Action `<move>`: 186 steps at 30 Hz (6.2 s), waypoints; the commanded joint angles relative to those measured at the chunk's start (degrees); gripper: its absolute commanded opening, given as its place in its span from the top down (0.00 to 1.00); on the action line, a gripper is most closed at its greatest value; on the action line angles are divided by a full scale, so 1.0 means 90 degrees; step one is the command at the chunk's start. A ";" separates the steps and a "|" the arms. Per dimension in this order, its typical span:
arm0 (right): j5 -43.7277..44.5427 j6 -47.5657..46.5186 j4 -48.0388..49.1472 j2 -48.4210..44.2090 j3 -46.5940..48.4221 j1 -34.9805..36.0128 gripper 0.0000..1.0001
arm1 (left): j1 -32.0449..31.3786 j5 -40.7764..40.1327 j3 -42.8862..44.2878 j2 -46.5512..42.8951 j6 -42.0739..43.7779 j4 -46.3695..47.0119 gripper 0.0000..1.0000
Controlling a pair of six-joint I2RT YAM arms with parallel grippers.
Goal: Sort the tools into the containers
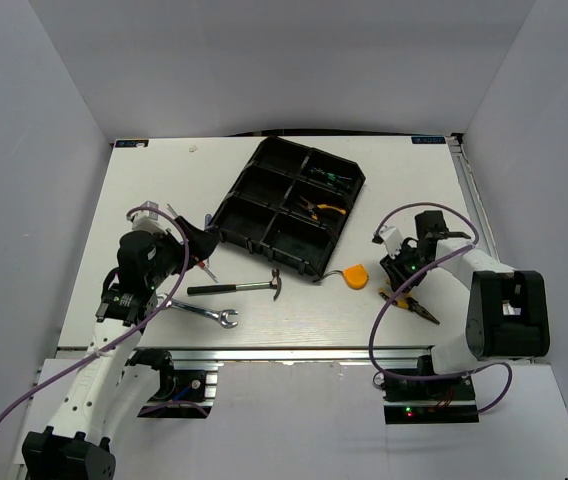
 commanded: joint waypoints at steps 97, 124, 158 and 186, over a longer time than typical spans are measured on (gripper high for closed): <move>-0.3768 0.0399 0.1130 -0.0767 0.1673 0.0267 0.40 | 0.1002 -0.1178 0.2882 0.6154 -0.0050 -0.1600 0.44; -0.3827 0.0175 0.0935 -0.0903 0.1526 -0.0065 0.40 | 0.1002 -0.2654 0.3517 0.5963 -0.0030 -0.2343 1.00; -0.3885 0.0321 0.0925 -0.1246 0.1253 -0.0261 0.39 | -0.2973 -0.1706 0.4884 0.6838 -0.4171 -0.1327 0.80; -0.4149 -0.0089 0.0496 -0.1138 0.1301 -0.0436 0.38 | -0.0954 -0.0721 0.3304 0.4164 -0.0090 -0.0116 0.53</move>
